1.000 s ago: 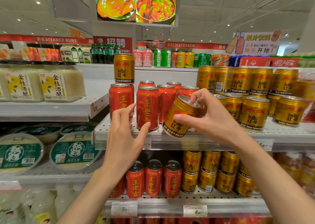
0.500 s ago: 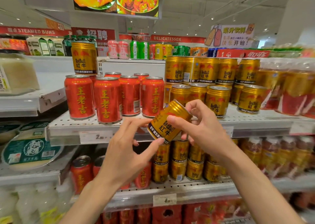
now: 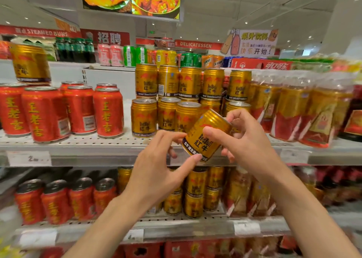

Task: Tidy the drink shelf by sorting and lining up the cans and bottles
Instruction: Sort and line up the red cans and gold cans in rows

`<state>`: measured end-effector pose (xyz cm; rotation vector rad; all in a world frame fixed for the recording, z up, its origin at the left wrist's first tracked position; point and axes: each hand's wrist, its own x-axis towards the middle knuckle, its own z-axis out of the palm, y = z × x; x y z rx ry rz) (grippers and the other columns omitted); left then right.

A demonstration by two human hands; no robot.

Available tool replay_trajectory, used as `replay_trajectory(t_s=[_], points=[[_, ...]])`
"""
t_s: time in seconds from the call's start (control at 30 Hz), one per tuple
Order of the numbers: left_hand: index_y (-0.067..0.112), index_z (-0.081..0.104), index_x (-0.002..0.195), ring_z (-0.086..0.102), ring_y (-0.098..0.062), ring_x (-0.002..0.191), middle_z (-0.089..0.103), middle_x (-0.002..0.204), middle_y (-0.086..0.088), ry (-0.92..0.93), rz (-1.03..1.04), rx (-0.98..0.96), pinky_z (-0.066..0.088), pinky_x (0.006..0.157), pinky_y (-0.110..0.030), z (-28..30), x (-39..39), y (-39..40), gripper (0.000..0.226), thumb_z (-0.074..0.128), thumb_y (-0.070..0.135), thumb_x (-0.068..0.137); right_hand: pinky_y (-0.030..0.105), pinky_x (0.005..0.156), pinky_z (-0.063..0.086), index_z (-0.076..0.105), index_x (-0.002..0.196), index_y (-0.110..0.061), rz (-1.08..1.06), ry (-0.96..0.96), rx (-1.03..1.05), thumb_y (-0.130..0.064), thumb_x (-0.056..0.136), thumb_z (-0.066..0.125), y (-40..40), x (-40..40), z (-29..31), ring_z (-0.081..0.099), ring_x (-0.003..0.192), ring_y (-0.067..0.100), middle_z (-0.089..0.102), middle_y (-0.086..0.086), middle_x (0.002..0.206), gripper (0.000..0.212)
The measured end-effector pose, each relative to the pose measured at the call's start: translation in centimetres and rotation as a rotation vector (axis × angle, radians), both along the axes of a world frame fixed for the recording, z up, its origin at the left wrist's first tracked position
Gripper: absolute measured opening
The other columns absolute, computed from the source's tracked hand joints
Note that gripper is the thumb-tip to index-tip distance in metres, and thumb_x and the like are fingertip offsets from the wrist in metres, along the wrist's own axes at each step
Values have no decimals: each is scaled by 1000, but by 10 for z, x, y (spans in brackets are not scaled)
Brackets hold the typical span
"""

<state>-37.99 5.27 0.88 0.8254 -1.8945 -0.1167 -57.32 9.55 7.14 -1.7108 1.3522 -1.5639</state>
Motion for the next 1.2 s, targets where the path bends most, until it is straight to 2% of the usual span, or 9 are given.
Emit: replay_trajectory(t_s=[0.2, 0.3, 0.4, 0.5, 0.7, 0.8, 0.97, 1.1, 1.2], points=[[30, 58, 128, 59, -5, 83, 57, 109, 16, -34, 7, -23, 49, 71, -17, 12, -41, -10, 54, 55, 65, 87, 18, 51, 49, 49, 101, -20, -58, 106, -49, -40, 81, 81, -9, -38, 14, 61, 57, 2, 67, 2, 97, 43], [30, 55, 131, 56, -1, 84, 52, 110, 14, -78, 20, -12, 52, 72, -18, 12, -48, -19, 57, 52, 66, 87, 20, 57, 49, 49, 104, -25, -92, 181, -44, -47, 80, 80, -21, -50, 15, 65, 74, 11, 67, 0, 107, 45], [29, 55, 129, 55, 0, 86, 47, 110, 11, -46, 41, -20, 51, 69, -19, 10, -47, -26, 47, 62, 52, 89, 25, 60, 52, 47, 104, -32, -124, 276, -28, -53, 79, 78, -37, -57, 16, 66, 91, 17, 63, -4, 115, 45], [26, 56, 124, 56, 0, 86, 46, 108, 9, 28, 93, -28, 49, 62, -17, 9, -44, -32, 42, 69, 39, 87, 36, 72, 58, 45, 103, -35, -152, 379, -33, -57, 77, 78, -50, -57, 12, 65, 86, 12, 63, -8, 114, 47], [22, 48, 133, 59, -4, 81, 43, 116, 5, 102, 173, -59, 55, 62, -26, 10, -38, -45, 56, 76, 27, 85, 27, 70, 51, 51, 112, -28, -255, 480, -159, -50, 79, 80, -64, -48, 2, 54, 70, 1, 55, -15, 107, 49], [25, 42, 141, 59, -6, 81, 44, 119, 5, 102, 200, -40, 60, 64, -34, 9, -34, -51, 67, 77, 29, 84, 21, 65, 55, 49, 112, -28, -312, 430, -194, -46, 79, 81, -57, -50, -5, 62, 63, 5, 53, -11, 107, 50], [32, 36, 147, 58, -7, 80, 47, 119, 8, 83, 170, 6, 57, 64, -24, 6, -28, -59, 76, 77, 38, 83, 23, 68, 57, 65, 90, -28, -292, 450, -119, -39, 86, 77, -45, -46, -33, 65, 73, 1, 67, -15, 79, 16], [32, 36, 148, 58, -7, 80, 47, 118, 9, 84, 164, 22, 56, 64, -22, 7, -28, -61, 76, 77, 38, 84, 18, 70, 54, 72, 88, -29, -265, 391, -82, -39, 89, 73, -50, -46, -33, 65, 78, -1, 70, -17, 80, 10], [32, 36, 148, 59, -6, 79, 47, 118, 10, 87, 162, 36, 56, 64, -22, 7, -28, -60, 77, 76, 40, 84, 18, 75, 54, 75, 100, -27, -232, 395, -55, -35, 91, 72, -56, -46, -28, 65, 83, -2, 72, -17, 89, 13]])
